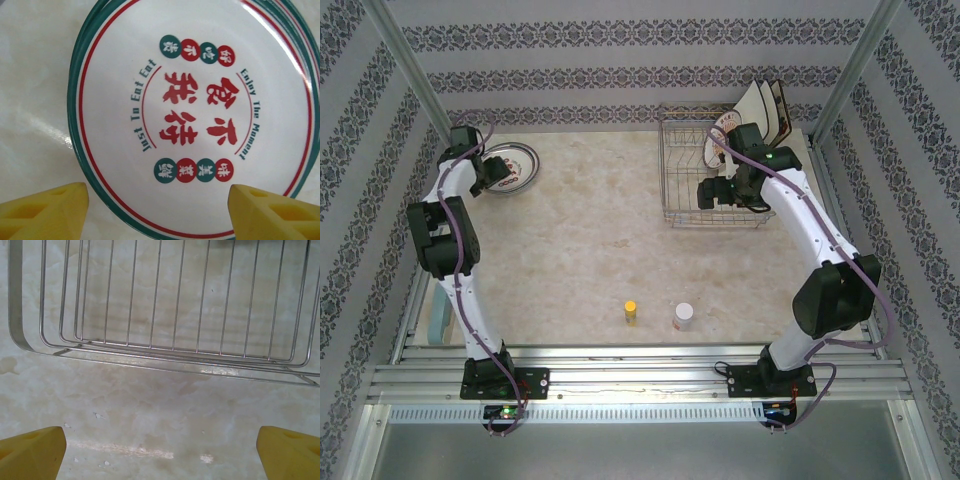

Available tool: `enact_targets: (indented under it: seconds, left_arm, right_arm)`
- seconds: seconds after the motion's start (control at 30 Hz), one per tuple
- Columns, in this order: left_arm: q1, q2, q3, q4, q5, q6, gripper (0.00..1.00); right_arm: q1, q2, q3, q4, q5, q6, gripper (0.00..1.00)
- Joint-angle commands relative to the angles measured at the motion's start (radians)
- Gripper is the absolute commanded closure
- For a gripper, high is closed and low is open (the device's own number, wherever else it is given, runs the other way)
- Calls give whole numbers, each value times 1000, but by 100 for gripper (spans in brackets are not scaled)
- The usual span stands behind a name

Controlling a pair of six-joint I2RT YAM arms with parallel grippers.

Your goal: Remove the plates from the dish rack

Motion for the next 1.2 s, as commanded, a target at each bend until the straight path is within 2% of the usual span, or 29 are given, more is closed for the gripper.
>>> enact_targets:
  seconds: [0.0,0.13,0.27,0.47,0.57,0.9,1.17]
  left_arm:
    - [-23,9,51,-92,-66,96,19]
    - [-65,-82,27,-109,-124,157,0]
    - [-107,-200,17,-160,-147,217,0]
    - [-171,-301,74,-384,-35,298,0]
    - [-218,-354,34,-441,5,314,0]
    - [-356,-458,-76,-495,7,313,0]
    - [-373,-463,-107,-491,-12,326,0]
  right_arm:
    - [-15,-18,-1,10,-8,-9,2]
    - [-24,27,69,5,10,-19,2]
    - [-32,99,192,-17,48,-36,2]
    - [-41,222,383,-21,132,-45,2]
    - [-46,302,480,-25,165,-53,2]
    - [-58,599,847,-86,255,-80,2]
    - [-77,755,1020,-84,282,-79,2]
